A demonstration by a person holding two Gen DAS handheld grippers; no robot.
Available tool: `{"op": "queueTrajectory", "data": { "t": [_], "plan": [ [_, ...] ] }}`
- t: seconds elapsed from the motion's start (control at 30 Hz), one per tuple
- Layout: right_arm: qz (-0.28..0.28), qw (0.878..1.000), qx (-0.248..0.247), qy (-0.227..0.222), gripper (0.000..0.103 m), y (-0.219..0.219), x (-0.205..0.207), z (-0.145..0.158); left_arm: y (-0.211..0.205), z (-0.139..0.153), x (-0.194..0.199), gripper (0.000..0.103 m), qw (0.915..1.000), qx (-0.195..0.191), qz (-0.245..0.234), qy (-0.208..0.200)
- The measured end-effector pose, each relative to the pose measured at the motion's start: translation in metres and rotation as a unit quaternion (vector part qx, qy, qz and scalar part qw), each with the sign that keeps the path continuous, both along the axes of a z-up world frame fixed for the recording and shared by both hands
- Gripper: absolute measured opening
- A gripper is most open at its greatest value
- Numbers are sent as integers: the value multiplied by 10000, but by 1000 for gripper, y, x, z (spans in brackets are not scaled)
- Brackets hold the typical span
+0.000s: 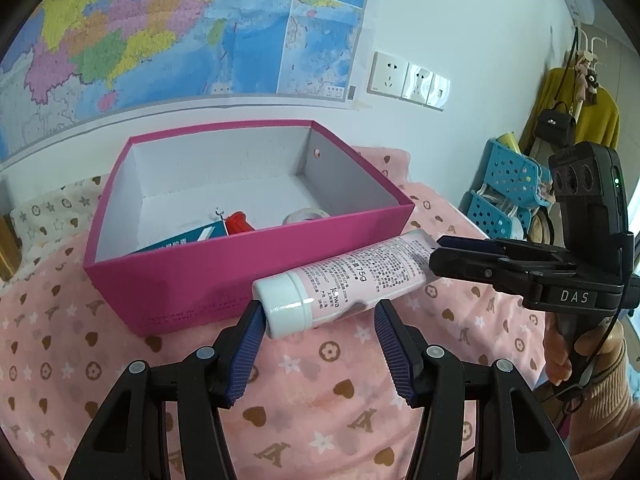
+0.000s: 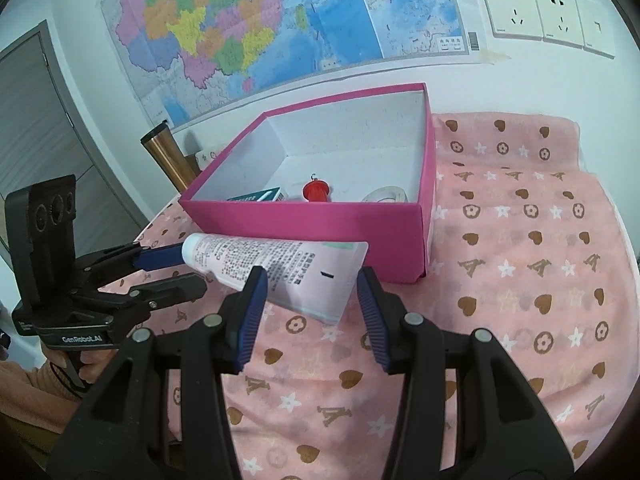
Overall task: Organize rigid objects
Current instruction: 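Lift the tube and carry it to the pink box rim with the right tool, then hold the tube over the pink box rim and lower it inside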
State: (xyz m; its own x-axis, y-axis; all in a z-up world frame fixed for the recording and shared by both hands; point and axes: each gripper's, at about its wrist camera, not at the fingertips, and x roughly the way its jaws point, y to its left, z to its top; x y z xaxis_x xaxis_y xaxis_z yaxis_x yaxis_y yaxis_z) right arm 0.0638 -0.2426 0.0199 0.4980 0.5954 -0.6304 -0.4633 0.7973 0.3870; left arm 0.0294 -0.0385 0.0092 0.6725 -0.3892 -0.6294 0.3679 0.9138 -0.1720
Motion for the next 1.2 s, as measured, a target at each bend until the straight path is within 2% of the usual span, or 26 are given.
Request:
{"op": "queueTrajectory", "data": {
  "t": [1.2],
  "plan": [
    [-12, 9999, 14, -171, 50, -1, 9, 10, -3, 10, 12, 57, 9998, 85, 13, -164]
  ]
}}
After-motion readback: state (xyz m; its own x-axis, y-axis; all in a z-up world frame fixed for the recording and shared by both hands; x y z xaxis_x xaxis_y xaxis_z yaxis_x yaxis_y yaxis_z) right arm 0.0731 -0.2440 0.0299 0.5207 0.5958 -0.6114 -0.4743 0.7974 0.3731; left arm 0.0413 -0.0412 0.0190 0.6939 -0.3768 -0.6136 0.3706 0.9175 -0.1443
